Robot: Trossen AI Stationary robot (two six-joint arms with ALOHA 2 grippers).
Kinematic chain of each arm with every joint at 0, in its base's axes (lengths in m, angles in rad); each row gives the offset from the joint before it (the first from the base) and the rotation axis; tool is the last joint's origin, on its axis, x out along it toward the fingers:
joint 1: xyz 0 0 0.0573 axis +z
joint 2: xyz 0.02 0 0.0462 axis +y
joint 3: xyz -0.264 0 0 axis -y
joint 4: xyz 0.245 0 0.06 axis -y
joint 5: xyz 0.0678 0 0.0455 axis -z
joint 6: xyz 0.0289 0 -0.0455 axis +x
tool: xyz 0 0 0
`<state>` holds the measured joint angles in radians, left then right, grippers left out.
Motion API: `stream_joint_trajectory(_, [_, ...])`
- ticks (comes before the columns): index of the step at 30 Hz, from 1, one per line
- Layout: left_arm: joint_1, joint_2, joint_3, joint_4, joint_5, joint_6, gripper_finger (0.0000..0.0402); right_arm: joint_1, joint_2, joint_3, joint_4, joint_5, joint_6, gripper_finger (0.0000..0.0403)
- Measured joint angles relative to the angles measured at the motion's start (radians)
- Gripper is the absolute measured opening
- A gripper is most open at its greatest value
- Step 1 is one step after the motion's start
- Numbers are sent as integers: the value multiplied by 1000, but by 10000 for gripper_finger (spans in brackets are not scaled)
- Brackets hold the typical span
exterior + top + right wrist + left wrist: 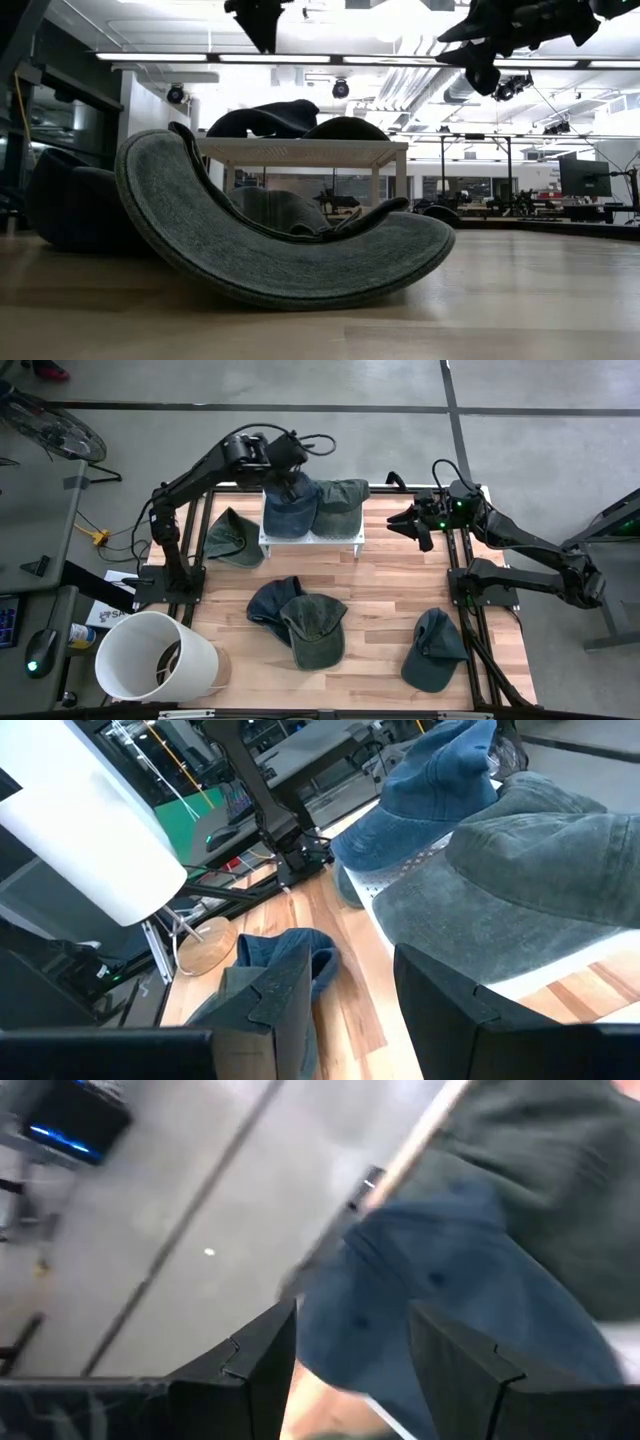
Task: Pick & Place hat
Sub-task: Stack the bottom gray cap on top of the other gray cap on the shelf
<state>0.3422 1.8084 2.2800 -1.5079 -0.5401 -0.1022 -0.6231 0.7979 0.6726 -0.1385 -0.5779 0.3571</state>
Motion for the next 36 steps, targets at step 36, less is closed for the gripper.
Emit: stream_joint_trajectory(36, [-635, 70, -31, -57, 348, -1323, 184, -1, -28, 0, -66, -7, -115, 138])
